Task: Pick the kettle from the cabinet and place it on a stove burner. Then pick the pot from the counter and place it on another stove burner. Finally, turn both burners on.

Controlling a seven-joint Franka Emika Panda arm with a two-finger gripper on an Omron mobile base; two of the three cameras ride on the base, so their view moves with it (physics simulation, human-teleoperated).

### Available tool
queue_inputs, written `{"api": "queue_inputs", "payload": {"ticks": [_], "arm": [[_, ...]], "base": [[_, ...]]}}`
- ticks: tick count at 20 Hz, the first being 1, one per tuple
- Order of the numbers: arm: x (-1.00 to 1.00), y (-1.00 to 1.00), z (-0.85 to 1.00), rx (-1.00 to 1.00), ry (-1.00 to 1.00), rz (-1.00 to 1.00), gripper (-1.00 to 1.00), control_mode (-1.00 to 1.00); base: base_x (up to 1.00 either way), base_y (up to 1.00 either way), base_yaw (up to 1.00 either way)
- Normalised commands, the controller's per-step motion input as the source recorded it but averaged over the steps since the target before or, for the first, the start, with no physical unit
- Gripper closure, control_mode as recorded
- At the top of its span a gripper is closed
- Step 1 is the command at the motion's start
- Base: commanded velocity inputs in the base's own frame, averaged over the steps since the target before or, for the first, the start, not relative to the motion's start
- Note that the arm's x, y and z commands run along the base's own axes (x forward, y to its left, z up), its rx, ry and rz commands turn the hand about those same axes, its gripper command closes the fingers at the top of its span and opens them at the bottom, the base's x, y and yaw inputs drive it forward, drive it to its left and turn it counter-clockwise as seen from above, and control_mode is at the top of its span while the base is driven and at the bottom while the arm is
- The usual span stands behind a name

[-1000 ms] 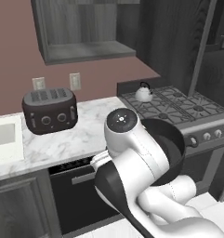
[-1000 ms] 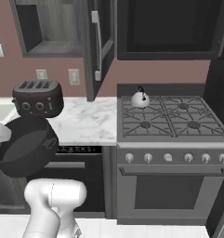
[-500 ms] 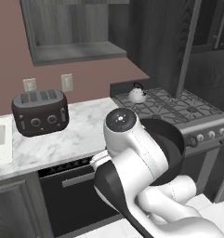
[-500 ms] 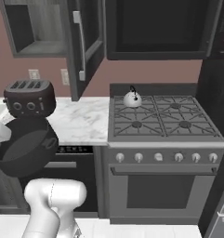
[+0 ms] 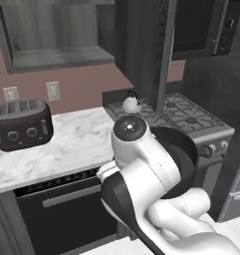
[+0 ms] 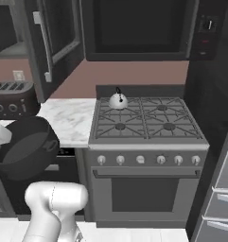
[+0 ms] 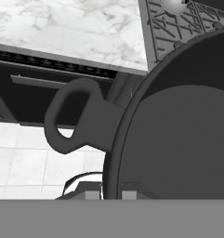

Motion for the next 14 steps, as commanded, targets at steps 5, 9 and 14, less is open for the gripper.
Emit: {"api": "queue_inputs", "payload": {"ticks": [5,9,14], "arm": [[0.0,0.0,0.0,0.0,0.0,0.0,1.0,1.0],[0.0,0.0,0.0,0.0,0.0,0.0,1.0,1.0],[0.0,0.0,0.0,0.0,0.0,0.0,1.0,1.0]], "base": [[0.0,-0.54,0.0],[0.0,-0.53,0.0],[0.0,-0.51,0.0]]}}
